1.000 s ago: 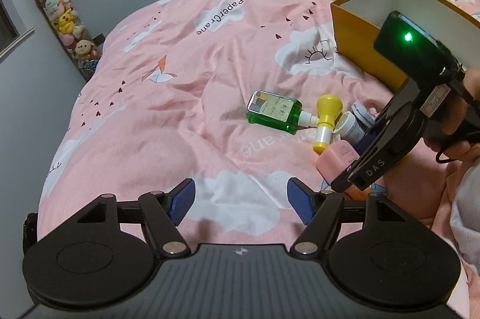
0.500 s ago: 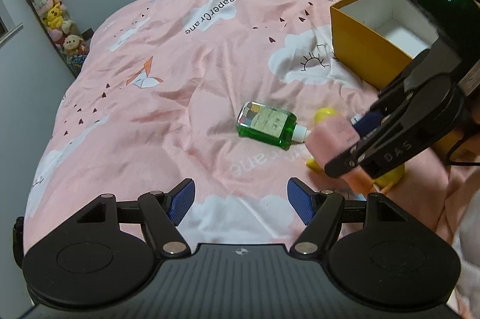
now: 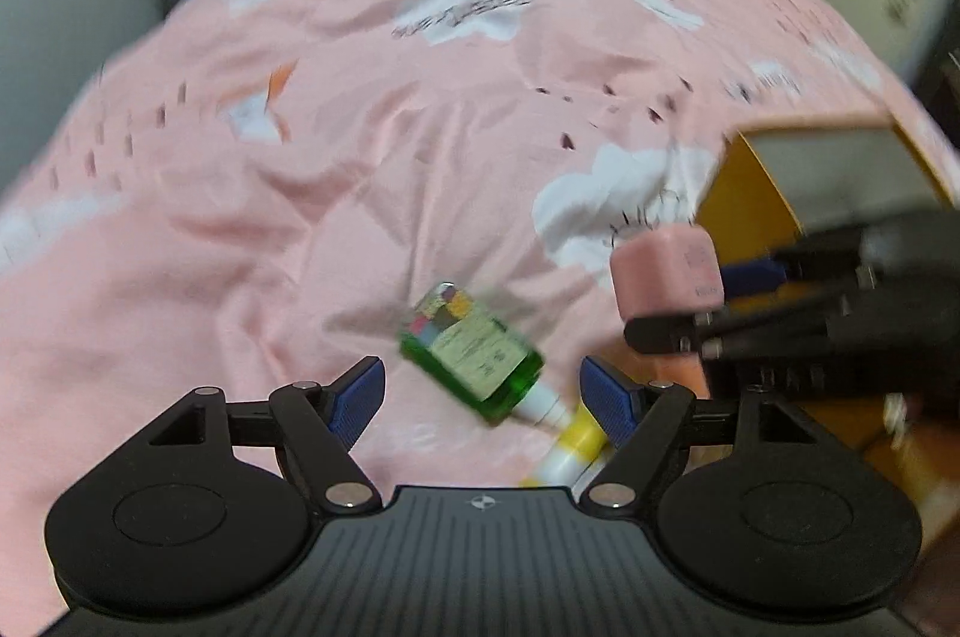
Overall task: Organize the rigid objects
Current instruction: 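Grasp the pink tube with the right tool while the left tool grasps the green bottle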
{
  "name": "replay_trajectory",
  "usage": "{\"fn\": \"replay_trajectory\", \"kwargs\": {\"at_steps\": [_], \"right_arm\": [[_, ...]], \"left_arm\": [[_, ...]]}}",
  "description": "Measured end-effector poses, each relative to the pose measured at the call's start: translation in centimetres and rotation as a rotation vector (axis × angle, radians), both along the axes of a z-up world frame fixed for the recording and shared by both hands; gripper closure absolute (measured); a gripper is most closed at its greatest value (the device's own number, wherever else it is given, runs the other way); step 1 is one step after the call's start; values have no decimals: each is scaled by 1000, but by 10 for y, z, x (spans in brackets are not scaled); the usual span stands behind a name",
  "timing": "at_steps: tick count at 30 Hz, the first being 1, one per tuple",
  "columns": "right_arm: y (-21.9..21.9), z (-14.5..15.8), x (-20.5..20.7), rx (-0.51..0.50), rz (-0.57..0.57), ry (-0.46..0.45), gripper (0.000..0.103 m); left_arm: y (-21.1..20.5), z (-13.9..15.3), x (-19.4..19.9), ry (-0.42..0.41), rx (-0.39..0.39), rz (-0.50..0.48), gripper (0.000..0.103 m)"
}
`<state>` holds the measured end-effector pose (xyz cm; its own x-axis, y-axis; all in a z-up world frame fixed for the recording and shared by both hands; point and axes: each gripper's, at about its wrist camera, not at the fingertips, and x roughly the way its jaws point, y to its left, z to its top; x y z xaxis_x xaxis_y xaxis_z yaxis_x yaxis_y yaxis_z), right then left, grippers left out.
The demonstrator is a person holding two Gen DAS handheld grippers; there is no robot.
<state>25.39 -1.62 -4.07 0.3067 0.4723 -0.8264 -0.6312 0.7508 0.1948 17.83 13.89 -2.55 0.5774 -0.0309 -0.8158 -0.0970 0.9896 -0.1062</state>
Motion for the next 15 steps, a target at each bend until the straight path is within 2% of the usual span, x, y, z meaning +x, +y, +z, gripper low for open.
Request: {"fn": "replay_trajectory", "kwargs": {"at_steps": [2, 8, 12, 15], "right_arm": [[-1, -2, 7, -22, 5, -14, 57], [-3, -13, 23, -41, 16, -24, 57], [1, -18, 27, -48, 38, -26, 57], [3, -22, 29, -51, 50, -24, 57]], "left_arm": [[6, -8, 12, 19, -83, 78, 20], [22, -34, 31, 53, -192, 324, 21], [27, -53, 39, 69, -233, 439, 20], [25, -64, 42, 80, -267, 484, 21]]}}
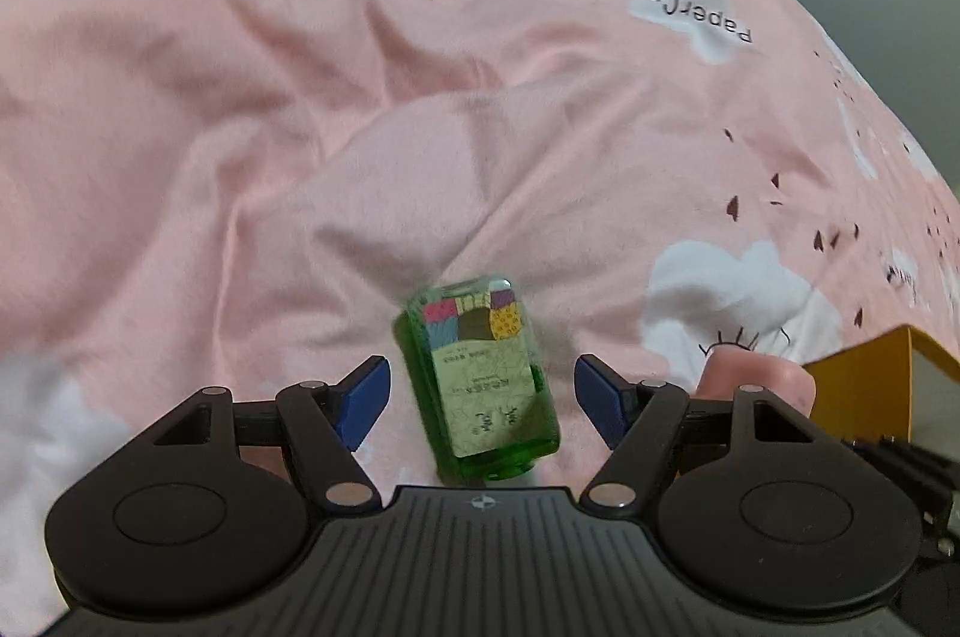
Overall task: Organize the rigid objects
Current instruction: 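Grasp the pink tube with the right tool while the left tool grasps the green bottle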
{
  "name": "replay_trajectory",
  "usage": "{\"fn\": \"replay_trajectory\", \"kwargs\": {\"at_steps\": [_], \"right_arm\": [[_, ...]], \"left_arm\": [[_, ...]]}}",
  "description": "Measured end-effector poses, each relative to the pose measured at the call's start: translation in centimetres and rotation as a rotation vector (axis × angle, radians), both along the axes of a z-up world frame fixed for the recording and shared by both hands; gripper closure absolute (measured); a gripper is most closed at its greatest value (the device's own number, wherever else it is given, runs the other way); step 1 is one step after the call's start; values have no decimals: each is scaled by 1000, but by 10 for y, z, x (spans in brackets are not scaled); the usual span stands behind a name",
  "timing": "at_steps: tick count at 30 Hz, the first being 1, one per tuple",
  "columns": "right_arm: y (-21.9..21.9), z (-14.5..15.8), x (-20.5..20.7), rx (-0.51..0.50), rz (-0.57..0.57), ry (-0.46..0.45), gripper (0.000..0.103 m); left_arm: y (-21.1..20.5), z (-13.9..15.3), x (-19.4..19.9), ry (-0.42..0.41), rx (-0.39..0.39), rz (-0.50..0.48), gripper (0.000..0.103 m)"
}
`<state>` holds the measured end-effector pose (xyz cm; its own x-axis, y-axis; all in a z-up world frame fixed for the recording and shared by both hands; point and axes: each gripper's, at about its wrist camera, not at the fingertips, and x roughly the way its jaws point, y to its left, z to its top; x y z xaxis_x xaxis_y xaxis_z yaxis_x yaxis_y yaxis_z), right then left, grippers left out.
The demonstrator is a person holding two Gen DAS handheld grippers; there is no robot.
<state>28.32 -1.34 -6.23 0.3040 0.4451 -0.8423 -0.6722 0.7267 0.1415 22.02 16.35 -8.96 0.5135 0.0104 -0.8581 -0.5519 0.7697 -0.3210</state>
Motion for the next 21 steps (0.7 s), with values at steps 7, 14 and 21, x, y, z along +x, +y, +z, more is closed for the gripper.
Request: {"fn": "replay_trajectory", "kwargs": {"at_steps": [7, 14, 21], "right_arm": [[2, -7, 0, -4, 11, 5, 57], [3, -9, -5, -16, 5, 5, 57], [-3, 9, -16, 17, 8, -42, 57]], "left_arm": [[-11, -13, 5, 2, 60, 35, 31], [-18, -20, -1, -44, 77, 43, 46], [-26, -2, -28, -133, 94, 51, 49]]}}
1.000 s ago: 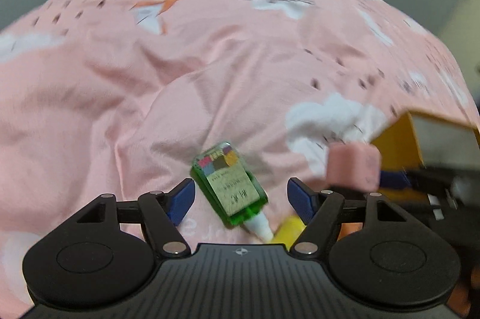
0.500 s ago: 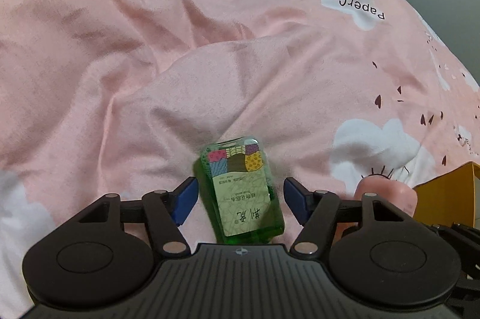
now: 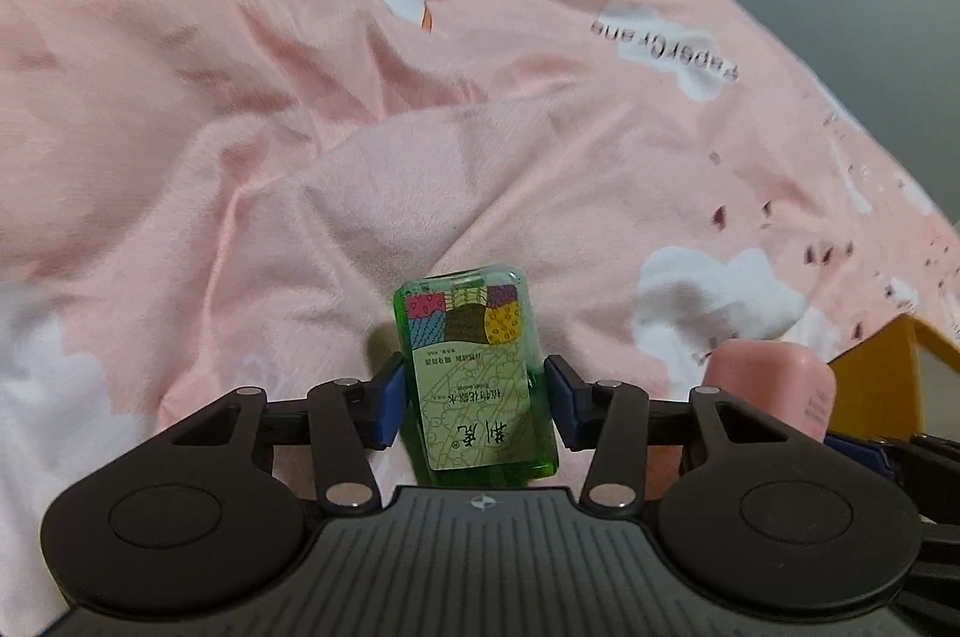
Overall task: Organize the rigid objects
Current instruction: 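Grasp the pink tube with the right tool while the left tool grasps the green bottle, then carry the pink tube and green bottle over the open box with both tools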
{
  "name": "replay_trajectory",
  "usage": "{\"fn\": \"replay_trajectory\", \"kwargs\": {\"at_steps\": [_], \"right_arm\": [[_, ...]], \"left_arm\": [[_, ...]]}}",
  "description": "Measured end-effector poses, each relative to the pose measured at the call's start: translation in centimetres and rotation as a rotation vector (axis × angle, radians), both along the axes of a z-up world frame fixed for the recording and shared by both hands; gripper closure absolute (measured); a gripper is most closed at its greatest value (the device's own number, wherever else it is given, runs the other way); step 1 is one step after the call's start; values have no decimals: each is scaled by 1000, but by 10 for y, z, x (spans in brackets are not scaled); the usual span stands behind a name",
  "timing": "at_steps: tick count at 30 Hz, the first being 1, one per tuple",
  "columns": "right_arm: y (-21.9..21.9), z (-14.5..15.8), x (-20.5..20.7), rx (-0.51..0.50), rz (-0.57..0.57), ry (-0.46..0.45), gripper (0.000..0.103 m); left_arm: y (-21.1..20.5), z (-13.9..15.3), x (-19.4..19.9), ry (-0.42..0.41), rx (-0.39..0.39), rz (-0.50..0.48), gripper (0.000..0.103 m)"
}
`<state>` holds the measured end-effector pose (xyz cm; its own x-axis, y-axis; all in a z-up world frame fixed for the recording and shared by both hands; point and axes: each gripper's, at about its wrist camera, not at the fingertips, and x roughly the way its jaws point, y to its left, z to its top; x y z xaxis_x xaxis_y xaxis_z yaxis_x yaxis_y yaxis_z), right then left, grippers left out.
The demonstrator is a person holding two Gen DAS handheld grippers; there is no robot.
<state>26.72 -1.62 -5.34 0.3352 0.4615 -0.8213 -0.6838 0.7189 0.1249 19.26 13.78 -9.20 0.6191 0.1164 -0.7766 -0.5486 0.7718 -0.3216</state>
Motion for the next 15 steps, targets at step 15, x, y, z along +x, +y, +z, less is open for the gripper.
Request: {"fn": "replay_trajectory", "kwargs": {"at_steps": [15], "right_arm": [[-43, 77, -38, 103, 3, -144, 57]], "left_arm": [[-28, 91, -42, -224, 57, -63, 52]]}}
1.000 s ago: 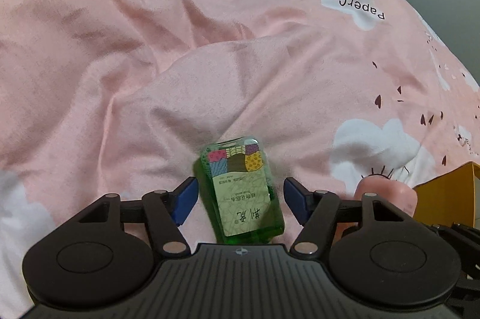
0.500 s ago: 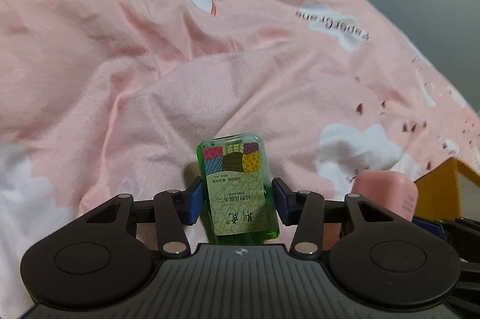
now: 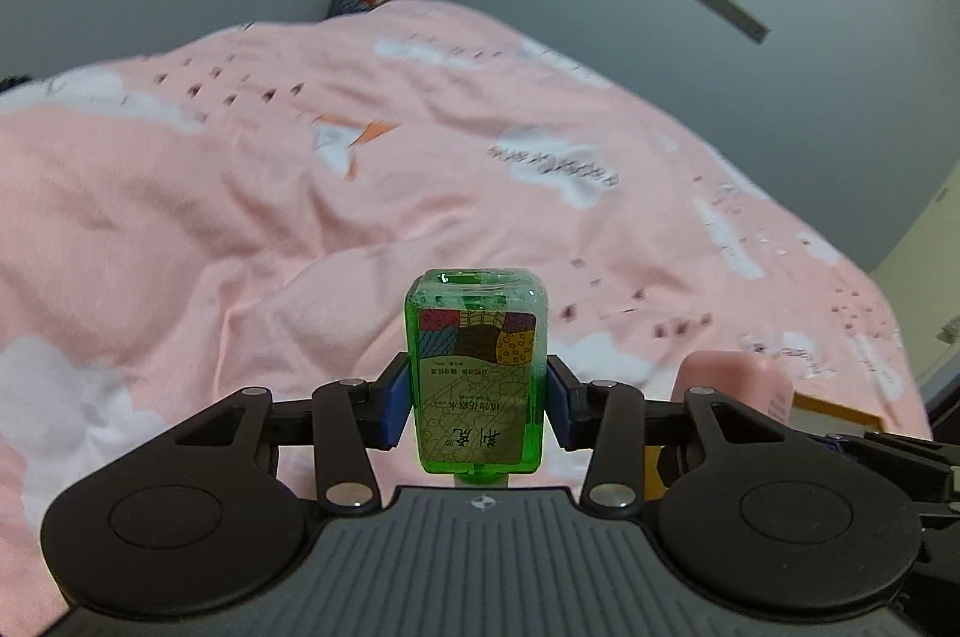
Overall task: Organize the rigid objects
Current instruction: 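Carry the pink tube and green bottle over the open box with both tools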
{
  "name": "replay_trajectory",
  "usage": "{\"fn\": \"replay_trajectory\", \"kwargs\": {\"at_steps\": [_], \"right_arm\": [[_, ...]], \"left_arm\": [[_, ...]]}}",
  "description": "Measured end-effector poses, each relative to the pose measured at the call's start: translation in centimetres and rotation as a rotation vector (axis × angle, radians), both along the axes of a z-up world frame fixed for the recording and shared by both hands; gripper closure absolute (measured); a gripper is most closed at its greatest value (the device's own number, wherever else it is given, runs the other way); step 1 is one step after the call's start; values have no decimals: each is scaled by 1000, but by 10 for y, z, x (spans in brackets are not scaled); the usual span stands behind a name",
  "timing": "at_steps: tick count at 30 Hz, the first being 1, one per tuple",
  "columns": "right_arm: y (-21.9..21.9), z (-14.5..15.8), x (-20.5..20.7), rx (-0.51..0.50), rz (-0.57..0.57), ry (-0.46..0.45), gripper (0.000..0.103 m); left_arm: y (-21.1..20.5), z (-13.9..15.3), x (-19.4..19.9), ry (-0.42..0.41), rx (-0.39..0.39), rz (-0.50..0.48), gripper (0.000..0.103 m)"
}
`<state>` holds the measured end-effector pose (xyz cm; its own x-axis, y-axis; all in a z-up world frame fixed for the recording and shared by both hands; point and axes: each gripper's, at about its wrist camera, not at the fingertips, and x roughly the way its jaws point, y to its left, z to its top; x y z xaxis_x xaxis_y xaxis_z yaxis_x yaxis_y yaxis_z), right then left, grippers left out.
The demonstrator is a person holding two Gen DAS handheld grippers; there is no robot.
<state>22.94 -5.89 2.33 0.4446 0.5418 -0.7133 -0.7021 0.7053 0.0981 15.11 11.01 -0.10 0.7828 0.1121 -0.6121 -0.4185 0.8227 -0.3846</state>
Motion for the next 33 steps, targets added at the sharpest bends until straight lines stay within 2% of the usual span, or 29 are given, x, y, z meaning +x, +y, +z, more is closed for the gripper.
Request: {"fn": "replay_trajectory", "kwargs": {"at_steps": [5, 11, 16, 21, 25, 28, 33], "right_arm": [[-29, 24, -9, 31, -30, -33, 57], [-72, 46, -14, 48, -88, -62, 57], [-113, 49, -8, 25, -161, -59, 57], [-143, 32, 2, -28, -228, -18, 57], [-162, 12, 9, -66, -261, 7, 57], [-171, 0, 17, -103, -277, 13, 57], [-174, -21, 31, -136, -262, 39, 57]], "left_arm": [[-24, 27, -5, -56, 16, -80, 52], [-57, 51, -2, -90, 22, -235, 52], [-84, 53, 18, -23, 20, -437, 52], [-107, 41, 44, 71, 5, -596, 52], [-127, 26, 60, 117, -6, -636, 52], [-141, 13, 72, 140, 20, -630, 52], [-175, -5, 90, 200, 200, -613, 52]]}}
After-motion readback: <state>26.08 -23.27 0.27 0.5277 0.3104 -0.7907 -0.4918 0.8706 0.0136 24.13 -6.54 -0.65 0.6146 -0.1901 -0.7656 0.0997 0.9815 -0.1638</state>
